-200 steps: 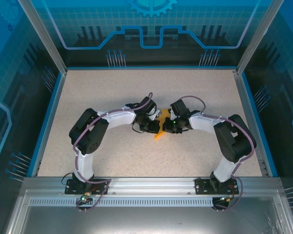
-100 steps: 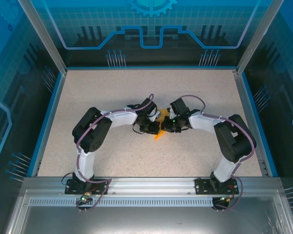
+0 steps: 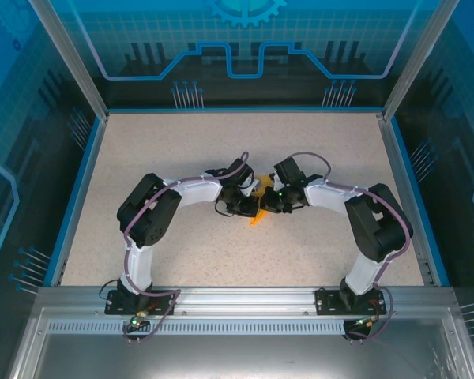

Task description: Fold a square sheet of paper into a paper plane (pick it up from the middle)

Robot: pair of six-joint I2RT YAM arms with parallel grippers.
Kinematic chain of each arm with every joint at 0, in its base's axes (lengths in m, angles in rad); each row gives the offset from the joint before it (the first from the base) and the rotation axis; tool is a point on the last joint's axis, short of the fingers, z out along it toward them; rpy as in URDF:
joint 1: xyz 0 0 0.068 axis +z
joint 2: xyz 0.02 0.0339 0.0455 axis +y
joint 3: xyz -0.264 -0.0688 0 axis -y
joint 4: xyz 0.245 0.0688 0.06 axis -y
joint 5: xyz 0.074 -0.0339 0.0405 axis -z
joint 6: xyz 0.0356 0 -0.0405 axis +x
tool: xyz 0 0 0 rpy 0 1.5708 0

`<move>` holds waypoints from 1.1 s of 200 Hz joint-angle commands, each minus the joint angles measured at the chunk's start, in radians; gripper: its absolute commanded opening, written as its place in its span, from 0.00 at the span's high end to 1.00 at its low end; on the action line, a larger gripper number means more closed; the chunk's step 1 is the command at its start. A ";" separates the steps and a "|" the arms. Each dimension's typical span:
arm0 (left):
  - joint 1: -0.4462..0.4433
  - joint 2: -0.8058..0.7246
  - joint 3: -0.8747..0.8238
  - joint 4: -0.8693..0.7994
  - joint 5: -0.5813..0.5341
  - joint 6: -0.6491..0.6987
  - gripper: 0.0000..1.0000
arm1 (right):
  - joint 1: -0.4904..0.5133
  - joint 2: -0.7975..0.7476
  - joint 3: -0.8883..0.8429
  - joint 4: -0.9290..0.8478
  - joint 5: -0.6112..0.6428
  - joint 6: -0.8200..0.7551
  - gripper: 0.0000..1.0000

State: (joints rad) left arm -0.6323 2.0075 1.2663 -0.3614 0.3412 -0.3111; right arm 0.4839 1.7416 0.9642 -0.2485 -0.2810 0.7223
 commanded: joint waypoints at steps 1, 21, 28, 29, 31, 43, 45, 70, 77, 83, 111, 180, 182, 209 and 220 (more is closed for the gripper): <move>0.014 -0.037 0.027 -0.021 0.023 0.020 0.95 | 0.004 0.021 0.031 -0.046 0.031 -0.027 0.98; 0.025 -0.038 0.026 -0.024 0.015 0.024 0.94 | 0.004 0.023 0.032 -0.057 0.041 -0.035 0.99; 0.032 -0.038 0.026 -0.021 0.016 0.023 0.94 | 0.004 0.023 0.033 -0.062 0.044 -0.038 0.99; 0.031 -0.038 0.026 -0.021 0.016 0.022 0.94 | 0.005 0.024 0.035 -0.062 0.044 -0.038 0.99; 0.033 -0.038 0.026 -0.019 0.017 0.021 0.94 | 0.004 0.024 0.036 -0.065 0.044 -0.039 1.00; 0.039 -0.037 0.028 -0.011 0.016 0.021 0.94 | 0.003 0.022 0.037 -0.070 0.049 -0.043 1.00; 0.040 -0.036 0.028 -0.011 0.017 0.021 0.94 | 0.004 0.021 0.037 -0.069 0.050 -0.043 1.00; 0.050 -0.019 0.041 -0.003 0.019 0.021 0.94 | 0.003 0.019 0.038 -0.079 0.051 -0.047 1.00; 0.052 -0.014 0.045 -0.002 0.018 0.021 0.94 | 0.003 0.018 0.039 -0.081 0.051 -0.047 1.00; 0.052 -0.009 0.048 -0.002 0.018 0.021 0.94 | 0.003 0.017 0.039 -0.081 0.051 -0.048 1.00; 0.055 0.011 0.061 0.000 0.019 0.023 0.94 | 0.004 0.019 0.041 -0.080 0.046 -0.048 1.00; 0.055 0.052 0.071 -0.019 -0.011 0.044 0.99 | 0.003 0.021 0.050 -0.080 0.041 -0.047 1.00; 0.055 0.052 0.071 -0.019 -0.013 0.043 0.99 | 0.003 0.020 0.051 -0.080 0.040 -0.047 1.00; 0.056 0.058 0.067 -0.025 -0.022 0.050 1.00 | 0.004 0.021 0.054 -0.076 0.033 -0.047 0.99; 0.055 0.064 0.066 -0.020 -0.018 0.049 1.00 | 0.004 0.022 0.055 -0.071 0.024 -0.046 0.98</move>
State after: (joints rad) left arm -0.5831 2.0453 1.3190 -0.3603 0.3367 -0.2874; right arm 0.4839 1.7546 0.9916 -0.2996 -0.2424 0.6876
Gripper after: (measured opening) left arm 0.045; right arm 0.045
